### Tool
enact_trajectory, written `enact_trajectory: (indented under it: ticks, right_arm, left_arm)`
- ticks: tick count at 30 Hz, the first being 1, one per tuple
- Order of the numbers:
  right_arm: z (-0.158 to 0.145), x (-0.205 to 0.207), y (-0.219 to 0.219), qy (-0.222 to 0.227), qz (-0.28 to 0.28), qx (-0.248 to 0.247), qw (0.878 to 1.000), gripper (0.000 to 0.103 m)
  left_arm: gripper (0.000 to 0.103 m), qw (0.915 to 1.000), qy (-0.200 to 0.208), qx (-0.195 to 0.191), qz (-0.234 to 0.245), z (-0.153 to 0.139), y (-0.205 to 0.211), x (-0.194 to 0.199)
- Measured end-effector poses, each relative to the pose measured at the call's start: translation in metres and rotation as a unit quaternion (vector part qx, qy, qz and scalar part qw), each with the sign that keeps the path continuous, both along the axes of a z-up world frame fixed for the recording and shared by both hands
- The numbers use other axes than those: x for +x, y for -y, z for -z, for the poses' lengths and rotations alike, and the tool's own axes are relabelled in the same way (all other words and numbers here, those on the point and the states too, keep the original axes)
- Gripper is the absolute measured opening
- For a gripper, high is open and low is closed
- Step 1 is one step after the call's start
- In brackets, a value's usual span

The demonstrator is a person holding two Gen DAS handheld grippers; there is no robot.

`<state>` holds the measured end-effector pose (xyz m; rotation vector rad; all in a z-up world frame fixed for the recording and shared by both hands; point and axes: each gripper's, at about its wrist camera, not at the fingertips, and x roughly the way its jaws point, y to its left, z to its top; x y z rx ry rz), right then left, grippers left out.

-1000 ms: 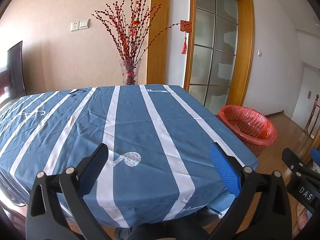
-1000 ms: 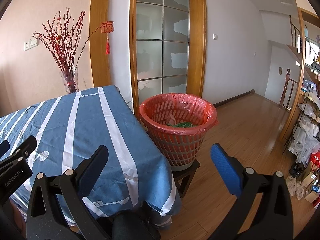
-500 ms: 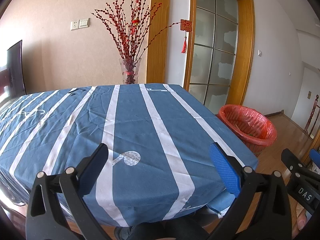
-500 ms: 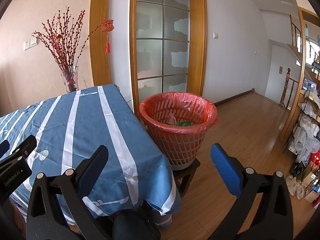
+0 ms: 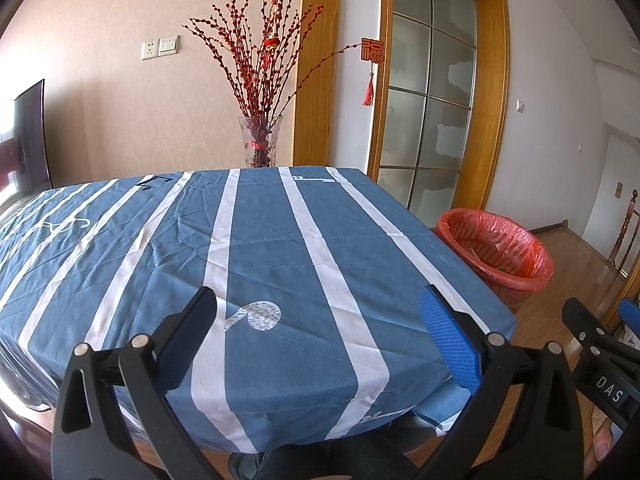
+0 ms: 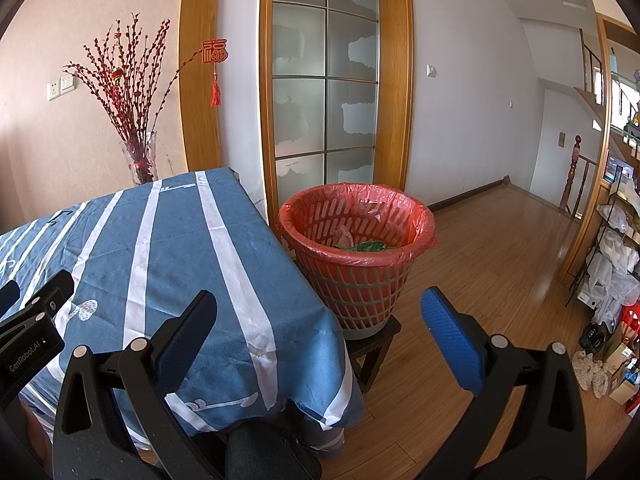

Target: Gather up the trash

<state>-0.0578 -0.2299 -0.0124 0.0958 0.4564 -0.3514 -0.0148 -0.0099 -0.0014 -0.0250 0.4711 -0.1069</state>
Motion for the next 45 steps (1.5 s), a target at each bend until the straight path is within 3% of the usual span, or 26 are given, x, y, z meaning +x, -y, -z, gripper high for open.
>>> enact_trajectory:
  ticks: [45]
  right_arm:
    - [0.0015, 0.0011, -0.002, -0.002, 0.0, 0.001, 1.0, 0.101]
  left_arm:
    - [0.099, 1.0, -0.004, -0.001, -0.006, 0.0008, 0.0013, -0.0028]
